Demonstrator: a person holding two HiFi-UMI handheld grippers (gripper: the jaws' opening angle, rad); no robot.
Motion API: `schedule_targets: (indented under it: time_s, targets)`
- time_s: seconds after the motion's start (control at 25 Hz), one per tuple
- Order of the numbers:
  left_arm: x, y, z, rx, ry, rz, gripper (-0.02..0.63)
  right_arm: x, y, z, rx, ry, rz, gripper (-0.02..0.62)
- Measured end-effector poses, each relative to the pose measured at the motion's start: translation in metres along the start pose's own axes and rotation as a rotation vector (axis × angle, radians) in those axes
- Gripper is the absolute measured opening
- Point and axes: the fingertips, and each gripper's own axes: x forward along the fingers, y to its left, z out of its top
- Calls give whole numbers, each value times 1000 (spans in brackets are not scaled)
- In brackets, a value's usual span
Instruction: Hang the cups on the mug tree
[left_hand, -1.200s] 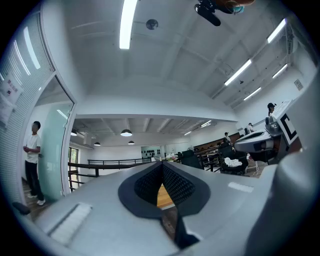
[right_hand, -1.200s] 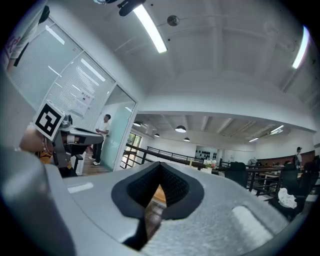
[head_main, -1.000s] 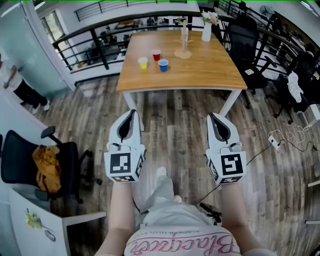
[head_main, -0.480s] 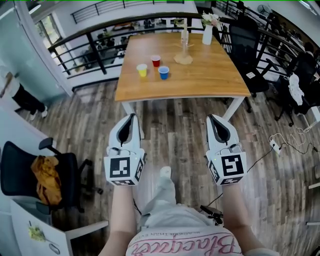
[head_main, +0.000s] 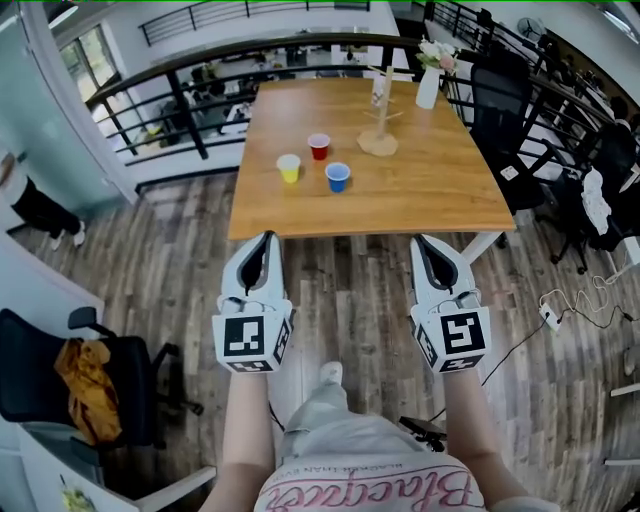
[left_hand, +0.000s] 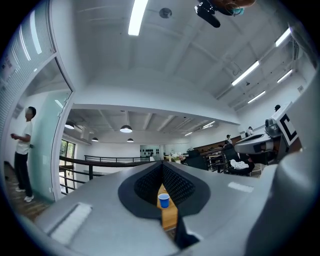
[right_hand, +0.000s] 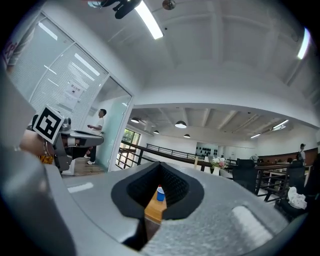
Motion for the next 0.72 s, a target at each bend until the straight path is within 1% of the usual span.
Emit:
schedule_targets:
  time_s: [0.16, 0.4, 0.72]
  targets:
    - [42, 22, -2, -11, -4, -9, 15, 44, -7, 4, -13, 5, 1, 0]
    - [96, 49, -8, -12, -7, -31, 15, 100, -20, 4, -14, 10, -21, 2]
    - [139, 65, -20, -27, -5, -33, 15, 140, -32, -6, -19, 21, -29, 2]
